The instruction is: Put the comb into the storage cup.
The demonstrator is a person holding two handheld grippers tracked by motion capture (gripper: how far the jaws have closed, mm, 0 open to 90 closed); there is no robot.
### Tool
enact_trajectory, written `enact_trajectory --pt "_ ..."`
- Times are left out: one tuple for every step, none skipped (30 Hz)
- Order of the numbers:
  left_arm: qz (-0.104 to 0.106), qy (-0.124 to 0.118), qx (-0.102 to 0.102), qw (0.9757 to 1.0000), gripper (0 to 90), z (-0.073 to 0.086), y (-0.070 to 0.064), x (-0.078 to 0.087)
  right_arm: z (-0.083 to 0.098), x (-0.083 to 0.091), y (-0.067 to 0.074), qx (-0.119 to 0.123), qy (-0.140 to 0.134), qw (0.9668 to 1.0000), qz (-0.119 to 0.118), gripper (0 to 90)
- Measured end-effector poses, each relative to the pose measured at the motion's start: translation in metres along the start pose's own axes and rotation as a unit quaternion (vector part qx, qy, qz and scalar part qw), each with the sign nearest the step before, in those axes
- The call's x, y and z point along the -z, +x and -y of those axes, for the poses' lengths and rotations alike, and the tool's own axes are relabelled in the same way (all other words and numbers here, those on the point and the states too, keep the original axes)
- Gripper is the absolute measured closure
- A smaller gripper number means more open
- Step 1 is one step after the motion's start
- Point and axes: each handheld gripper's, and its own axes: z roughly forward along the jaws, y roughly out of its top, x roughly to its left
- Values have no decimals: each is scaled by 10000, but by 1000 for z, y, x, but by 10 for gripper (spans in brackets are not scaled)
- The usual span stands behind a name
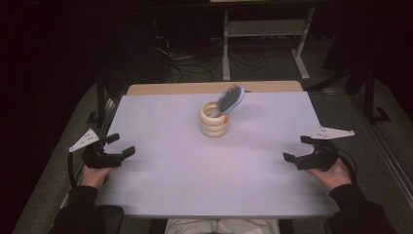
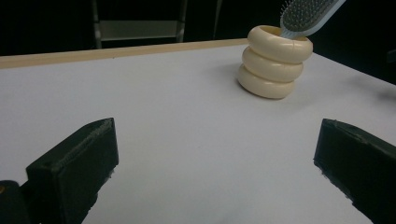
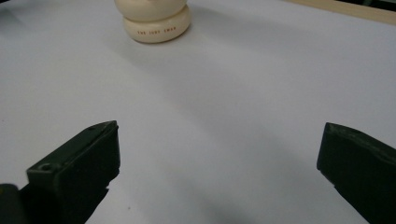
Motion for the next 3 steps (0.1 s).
enact_trajectory --pt "-5 -2 -6 10000 0 0 0 0 1 0 0 -7 12 10000 -4 0" --pt "-9 -3 -6 10000 0 0 0 0 2 0 1 -23 33 10000 -17 0" --pt "-13 -6 -13 10000 0 0 -1 0 3 0 1 -21 41 10000 -18 0"
